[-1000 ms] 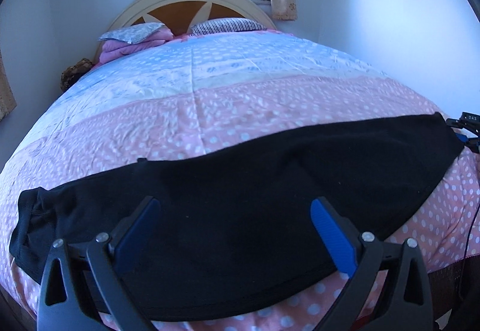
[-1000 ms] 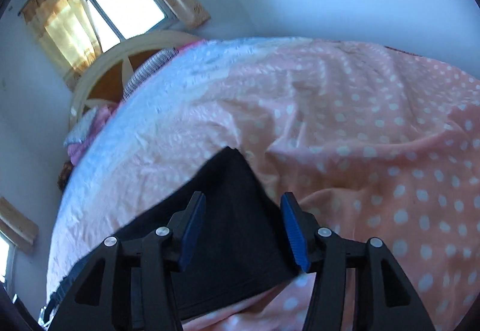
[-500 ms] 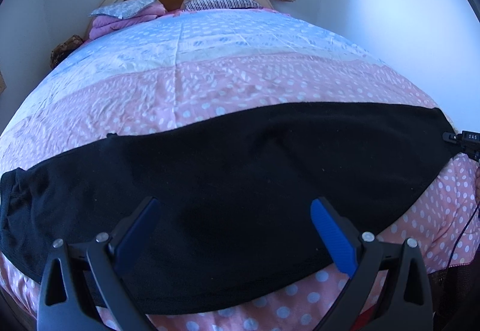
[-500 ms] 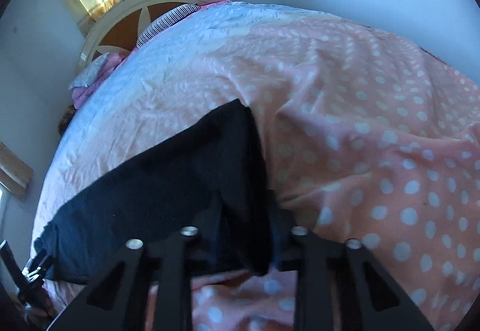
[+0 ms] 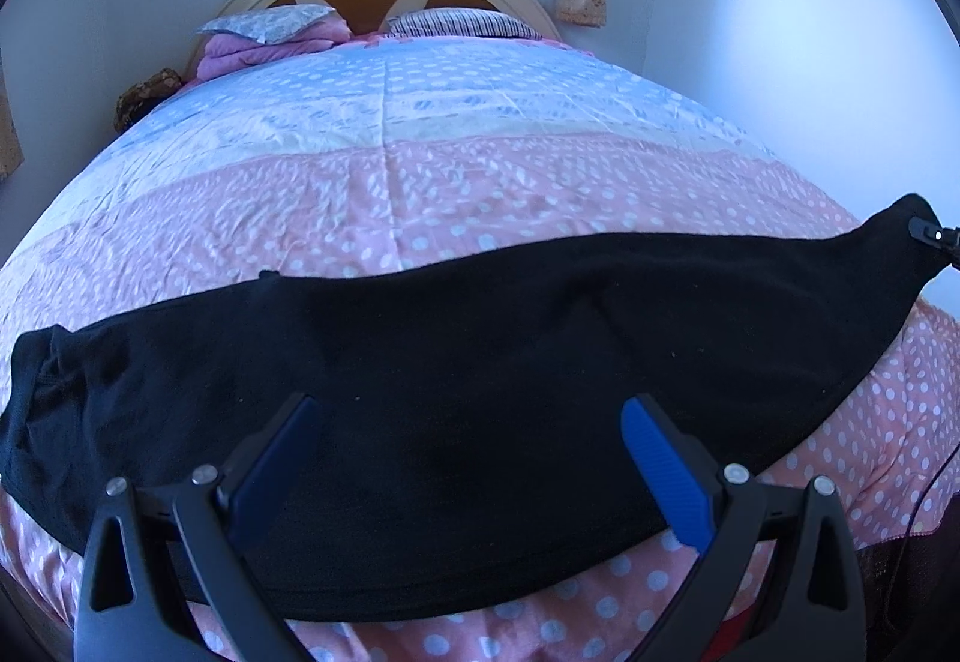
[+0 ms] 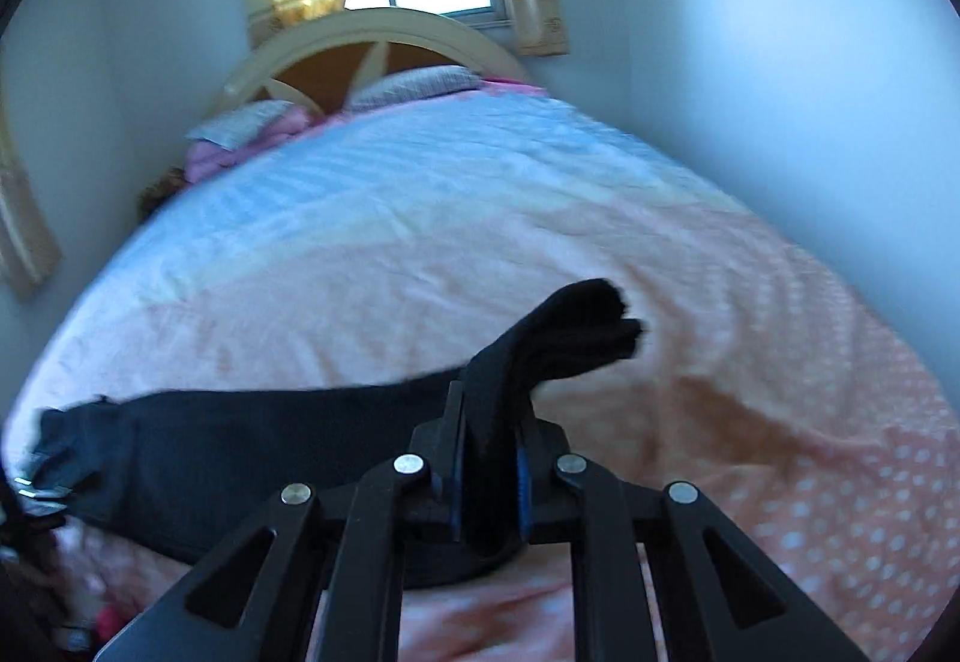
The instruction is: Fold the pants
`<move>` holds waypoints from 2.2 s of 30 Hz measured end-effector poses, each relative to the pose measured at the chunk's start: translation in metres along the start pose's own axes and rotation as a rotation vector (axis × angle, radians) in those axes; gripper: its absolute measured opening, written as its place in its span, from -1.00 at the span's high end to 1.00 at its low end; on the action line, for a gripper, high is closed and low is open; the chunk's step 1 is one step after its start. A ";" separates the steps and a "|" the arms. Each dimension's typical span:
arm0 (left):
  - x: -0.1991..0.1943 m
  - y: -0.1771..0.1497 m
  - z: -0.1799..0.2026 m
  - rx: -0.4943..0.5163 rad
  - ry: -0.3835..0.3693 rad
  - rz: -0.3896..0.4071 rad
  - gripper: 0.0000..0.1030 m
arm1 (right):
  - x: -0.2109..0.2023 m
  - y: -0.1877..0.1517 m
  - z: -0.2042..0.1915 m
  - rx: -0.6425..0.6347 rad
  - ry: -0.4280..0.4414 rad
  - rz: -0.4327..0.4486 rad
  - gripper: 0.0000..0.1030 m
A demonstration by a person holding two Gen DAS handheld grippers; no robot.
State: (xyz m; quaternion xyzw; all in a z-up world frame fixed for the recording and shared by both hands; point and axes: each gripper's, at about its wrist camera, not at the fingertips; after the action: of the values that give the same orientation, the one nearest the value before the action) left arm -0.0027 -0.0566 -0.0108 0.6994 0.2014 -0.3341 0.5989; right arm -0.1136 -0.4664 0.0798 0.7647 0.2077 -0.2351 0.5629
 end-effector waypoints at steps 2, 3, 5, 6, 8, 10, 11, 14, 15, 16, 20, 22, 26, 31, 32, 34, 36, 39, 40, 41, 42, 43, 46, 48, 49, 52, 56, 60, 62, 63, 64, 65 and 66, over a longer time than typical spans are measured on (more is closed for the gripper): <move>0.000 -0.001 -0.005 -0.016 -0.007 0.001 -0.99 | 0.002 0.002 -0.029 -0.003 0.104 -0.015 0.75; 0.001 -0.002 -0.007 -0.022 -0.009 0.001 -0.99 | 0.004 0.002 -0.042 -0.017 0.128 -0.023 0.75; 0.001 -0.004 -0.014 -0.036 -0.014 0.000 -0.99 | 0.013 -0.001 -0.085 -0.080 0.183 -0.043 0.75; 0.001 -0.005 -0.018 -0.041 -0.015 0.001 -0.99 | 0.018 -0.002 -0.102 -0.100 0.211 -0.051 0.75; 0.000 -0.007 -0.026 -0.052 -0.013 0.004 -0.99 | 0.029 -0.007 -0.142 -0.143 0.294 -0.085 0.75; -0.001 -0.009 -0.037 -0.068 -0.003 0.008 -0.99 | 0.045 -0.014 -0.183 -0.191 0.360 -0.119 0.75; -0.001 -0.010 -0.044 -0.079 0.002 0.010 -0.99 | 0.056 -0.022 -0.205 -0.220 0.399 -0.145 0.75; -0.002 -0.014 -0.061 -0.107 0.014 0.008 -0.99 | 0.087 -0.051 -0.248 -0.287 0.421 -0.208 0.75; -0.002 -0.015 -0.067 -0.118 0.018 0.009 -0.99 | 0.096 -0.060 -0.256 -0.301 0.413 -0.222 0.74; -0.002 -0.016 -0.070 -0.123 0.020 0.009 -1.00 | 0.107 -0.070 -0.265 -0.316 0.398 -0.234 0.72; 0.003 -0.021 -0.084 -0.143 0.031 -0.004 -1.00 | 0.137 -0.103 -0.279 -0.310 0.334 -0.260 0.51; 0.006 -0.022 -0.088 -0.150 0.029 -0.011 -1.00 | 0.131 -0.104 -0.280 -0.277 0.393 -0.221 0.03; 0.010 -0.021 -0.091 -0.155 0.028 -0.012 -1.00 | 0.112 -0.102 -0.276 -0.131 0.719 -0.230 -0.42; 0.010 -0.022 -0.091 -0.152 0.030 -0.009 -1.00 | 0.084 -0.086 -0.265 -0.122 0.768 -0.137 -0.16; 0.009 -0.021 -0.089 -0.144 0.031 0.000 -1.00 | 0.086 -0.080 -0.260 -0.129 0.703 -0.126 0.31; 0.006 -0.019 -0.082 -0.120 0.020 0.019 -1.00 | 0.098 -0.071 -0.249 -0.103 0.608 -0.136 0.72; 0.005 -0.017 -0.074 -0.089 0.021 0.028 -1.00 | 0.118 -0.064 -0.243 -0.094 0.549 -0.157 0.73; 0.004 -0.016 -0.064 -0.054 0.022 0.025 -1.00 | 0.159 -0.064 -0.252 -0.108 0.517 -0.219 0.74; 0.004 -0.016 -0.063 -0.048 0.023 0.024 -1.00 | 0.182 -0.071 -0.259 -0.094 0.515 -0.292 0.73; 0.002 -0.016 -0.062 -0.044 0.026 0.024 -1.00 | 0.196 -0.074 -0.261 -0.089 0.509 -0.312 0.72; 0.000 -0.016 -0.062 -0.038 0.029 0.028 -1.00 | 0.199 -0.076 -0.263 -0.107 0.516 -0.266 0.72; -0.002 -0.016 -0.062 -0.033 0.029 0.035 -1.00 | 0.195 -0.077 -0.266 -0.127 0.525 -0.249 0.72; -0.011 -0.009 -0.059 0.000 0.029 0.073 -1.00 | 0.178 -0.069 -0.259 -0.106 0.604 -0.234 0.73; -0.015 -0.001 -0.053 0.021 0.027 0.103 -1.00 | 0.150 -0.059 -0.241 -0.027 0.673 -0.151 0.73; -0.016 0.003 -0.050 0.026 0.022 0.113 -1.00 | 0.129 -0.051 -0.229 -0.004 0.686 -0.075 0.73; -0.021 0.020 -0.031 0.036 -0.027 0.159 -1.00 | 0.087 -0.036 -0.190 0.024 0.528 0.025 0.73; -0.015 0.034 0.007 0.072 -0.103 0.171 -1.00 | 0.068 -0.054 -0.144 0.043 0.356 -0.091 0.73; 0.015 0.025 0.038 0.102 -0.082 0.087 -1.00 | 0.073 -0.094 -0.121 0.058 0.260 -0.205 0.73; 0.039 0.014 0.044 0.105 -0.066 -0.020 -1.00 | 0.078 -0.110 -0.103 0.109 0.271 -0.213 0.73; 0.043 0.011 0.041 0.086 -0.078 -0.036 -1.00 | 0.070 -0.114 -0.093 0.148 0.290 -0.193 0.73; 0.041 0.008 0.035 0.048 -0.104 -0.024 -1.00 | 0.071 -0.112 -0.090 0.176 0.296 -0.205 0.73; 0.037 0.009 0.031 0.045 -0.110 -0.025 -1.00 | 0.071 -0.108 -0.089 0.189 0.297 -0.209 0.73; 0.033 0.010 0.030 0.056 -0.101 -0.024 -1.00 | 0.068 -0.103 -0.089 0.189 0.290 -0.190 0.73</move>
State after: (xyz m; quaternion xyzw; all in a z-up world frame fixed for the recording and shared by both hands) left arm 0.0207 -0.0918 -0.0286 0.6955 0.1702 -0.3816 0.5845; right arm -0.1074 -0.3485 -0.0162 0.8171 0.3348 -0.1929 0.4279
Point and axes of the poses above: each gripper's, at about its wrist camera, not at the fingertips, and x roughly the way its jaws point, z to its right, y to its top, and after that the axes turned 10 degrees about y, right-handed
